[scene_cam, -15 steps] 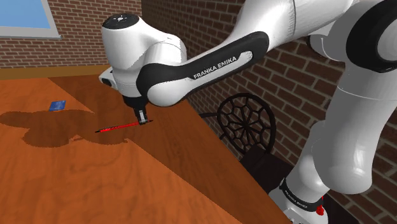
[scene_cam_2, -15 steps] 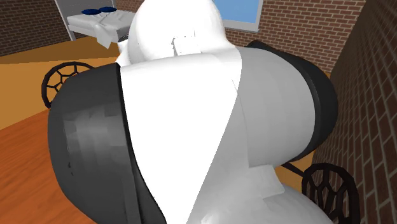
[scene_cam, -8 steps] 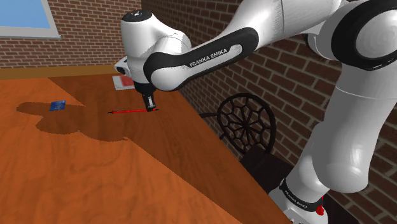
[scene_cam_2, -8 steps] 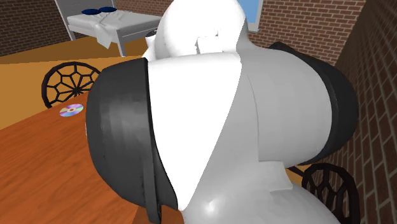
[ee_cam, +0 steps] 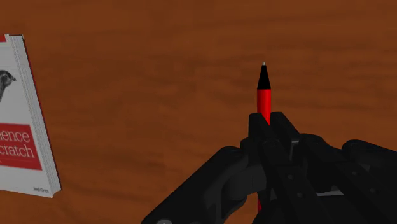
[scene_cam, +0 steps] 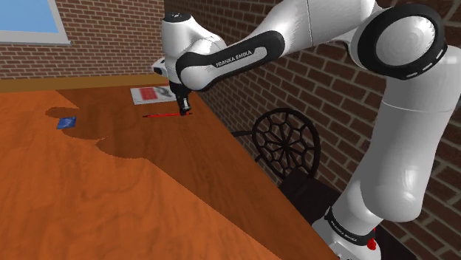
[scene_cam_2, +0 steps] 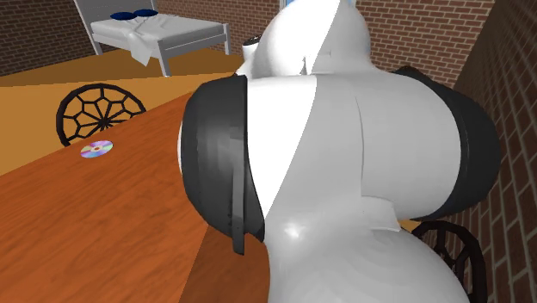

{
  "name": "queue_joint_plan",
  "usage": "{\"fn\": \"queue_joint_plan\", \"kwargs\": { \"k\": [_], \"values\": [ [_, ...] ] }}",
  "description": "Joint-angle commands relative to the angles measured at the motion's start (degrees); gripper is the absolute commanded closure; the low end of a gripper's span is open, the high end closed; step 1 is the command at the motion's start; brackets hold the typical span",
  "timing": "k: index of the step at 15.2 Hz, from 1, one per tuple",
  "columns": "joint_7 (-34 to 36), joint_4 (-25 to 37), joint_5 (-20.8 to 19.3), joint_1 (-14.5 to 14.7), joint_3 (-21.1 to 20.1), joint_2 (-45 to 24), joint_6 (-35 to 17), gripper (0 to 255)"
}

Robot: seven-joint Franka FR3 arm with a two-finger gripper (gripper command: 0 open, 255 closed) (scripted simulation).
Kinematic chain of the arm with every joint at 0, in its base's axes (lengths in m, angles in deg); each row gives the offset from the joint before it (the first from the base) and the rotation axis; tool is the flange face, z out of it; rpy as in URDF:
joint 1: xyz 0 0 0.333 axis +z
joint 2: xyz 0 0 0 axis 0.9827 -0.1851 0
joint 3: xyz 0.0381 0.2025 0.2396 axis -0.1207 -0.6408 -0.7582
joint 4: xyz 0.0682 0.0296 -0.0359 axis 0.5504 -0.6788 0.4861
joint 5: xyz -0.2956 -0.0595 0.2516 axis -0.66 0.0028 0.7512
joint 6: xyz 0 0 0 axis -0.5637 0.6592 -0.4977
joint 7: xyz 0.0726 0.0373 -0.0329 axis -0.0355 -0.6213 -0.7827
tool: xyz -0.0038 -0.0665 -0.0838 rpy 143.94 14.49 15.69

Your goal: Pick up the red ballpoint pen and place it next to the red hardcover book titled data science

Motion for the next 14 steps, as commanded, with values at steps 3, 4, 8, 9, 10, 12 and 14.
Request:
{"fn": "queue_joint_plan", "kwargs": {
  "k": [3, 4, 8, 9, 10, 12, 14],
  "values": [
    [-5.1, 4.4, 0.6, -2.8, 1.6, -3.3, -0.3, 255],
    [-6.3, 5.7, 0.7, -3.4, 1.9, -4.2, -0.2, 255],
    [-11.1, 11.7, 1.5, -6.0, 3.1, -8.4, 0.4, 255],
    [-12.3, 13.5, 1.7, -6.6, 3.4, -9.6, 0.7, 255],
    [-13.5, 15.3, 1.9, -7.2, 3.7, -10.9, 1.1, 255],
    [-15.9, 19.4, 2.4, -8.4, 4.1, -13.5, 1.9, 255],
    [-18.3, 24.0, 2.8, -9.5, 4.5, -16.5, 3.1, 255]
  ]
}}
